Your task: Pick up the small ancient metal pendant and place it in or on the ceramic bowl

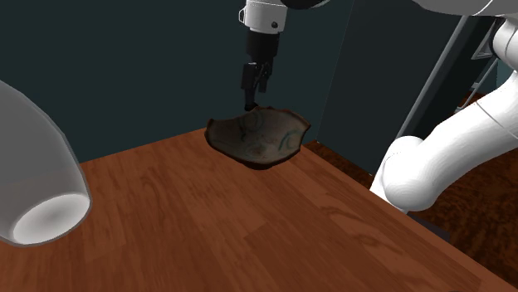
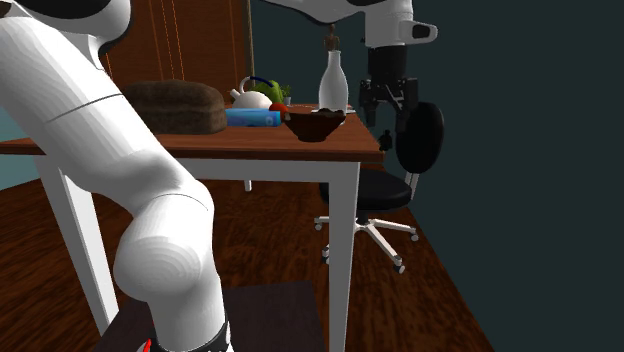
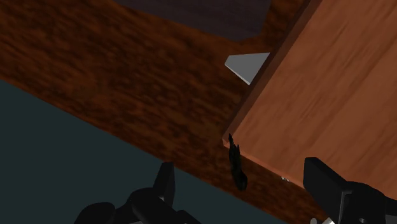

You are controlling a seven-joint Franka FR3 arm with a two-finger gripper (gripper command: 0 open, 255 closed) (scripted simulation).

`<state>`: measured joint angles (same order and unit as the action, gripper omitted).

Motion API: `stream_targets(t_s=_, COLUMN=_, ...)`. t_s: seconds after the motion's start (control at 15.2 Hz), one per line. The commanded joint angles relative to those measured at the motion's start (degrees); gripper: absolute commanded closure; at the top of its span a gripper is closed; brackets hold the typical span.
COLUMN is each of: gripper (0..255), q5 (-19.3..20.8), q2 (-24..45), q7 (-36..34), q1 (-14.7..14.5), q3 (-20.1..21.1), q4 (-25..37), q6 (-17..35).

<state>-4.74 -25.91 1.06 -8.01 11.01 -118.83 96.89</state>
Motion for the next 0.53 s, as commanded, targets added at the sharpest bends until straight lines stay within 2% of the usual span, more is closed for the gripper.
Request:
stream_targets(t_s=0.0, gripper=0, q5=-0.1, q2=-0.1, q7=0.0, q1=-0.1, q3=0.1, q4=-1.5, q6=1.5)
stream_targets(t_s=0.2, gripper=0, q5=-0.2, q2=-0.2, q7=0.1, q1=-0.2, q3=0.3, q4=-4.4, q6=4.3)
stream_targets(t_s=0.46, gripper=0, q5=-0.2, q2=-0.2, q7=0.1, q1=-0.2, q3=0.3, q4=-4.4, q6=4.3)
